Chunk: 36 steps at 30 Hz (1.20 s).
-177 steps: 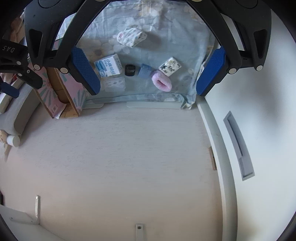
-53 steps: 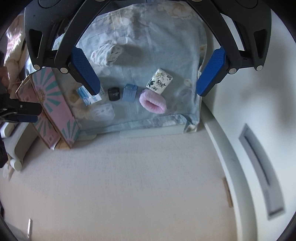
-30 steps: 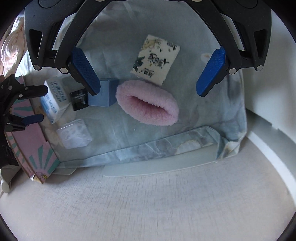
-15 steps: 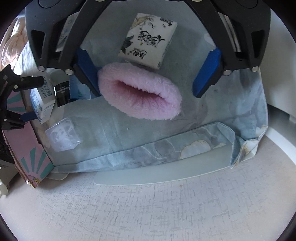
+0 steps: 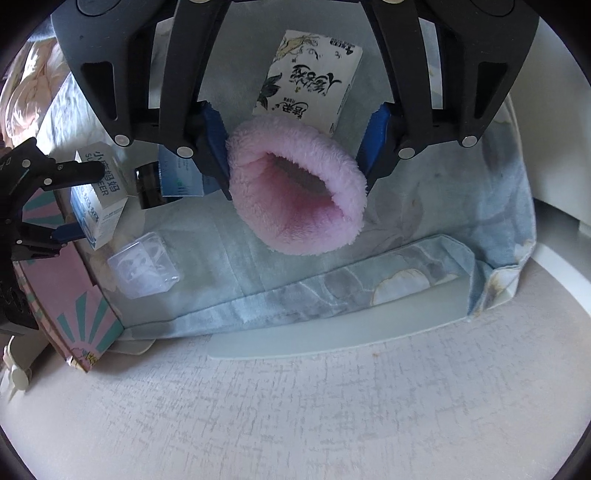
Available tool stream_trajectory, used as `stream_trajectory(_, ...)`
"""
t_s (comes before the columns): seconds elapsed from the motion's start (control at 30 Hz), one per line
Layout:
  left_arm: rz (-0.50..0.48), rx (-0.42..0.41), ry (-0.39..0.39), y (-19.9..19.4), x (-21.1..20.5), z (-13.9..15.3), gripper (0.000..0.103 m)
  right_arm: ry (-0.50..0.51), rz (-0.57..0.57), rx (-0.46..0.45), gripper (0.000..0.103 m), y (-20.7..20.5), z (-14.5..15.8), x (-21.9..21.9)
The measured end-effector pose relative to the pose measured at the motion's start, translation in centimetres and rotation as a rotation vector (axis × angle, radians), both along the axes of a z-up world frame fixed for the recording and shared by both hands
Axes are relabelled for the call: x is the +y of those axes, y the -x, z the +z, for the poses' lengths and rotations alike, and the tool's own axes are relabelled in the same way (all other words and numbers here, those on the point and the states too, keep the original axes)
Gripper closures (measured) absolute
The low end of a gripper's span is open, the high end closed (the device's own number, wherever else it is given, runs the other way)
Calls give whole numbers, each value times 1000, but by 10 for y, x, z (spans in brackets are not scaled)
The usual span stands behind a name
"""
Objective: Organize objects
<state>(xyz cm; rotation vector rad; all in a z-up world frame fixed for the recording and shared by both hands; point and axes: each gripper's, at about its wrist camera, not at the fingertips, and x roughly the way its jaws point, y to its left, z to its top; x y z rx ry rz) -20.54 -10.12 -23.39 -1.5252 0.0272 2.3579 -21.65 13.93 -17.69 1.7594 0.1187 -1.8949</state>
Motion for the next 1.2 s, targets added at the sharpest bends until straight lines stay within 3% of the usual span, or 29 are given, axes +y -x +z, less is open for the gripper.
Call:
stream_trajectory(0.27, 31, 37, -22, -3, -9, 32, 49, 14, -5, 46, 18, -7, 23, -6)
stream_trajectory(0.73, 20, 113, -56, -19, 8, 107, 49, 66, -25, 154, 18, -23, 96, -33)
stream_trajectory(1.2, -76, 181, -86, -4, 72, 173, 49, 107, -142, 288, 18, -31, 181, 24)
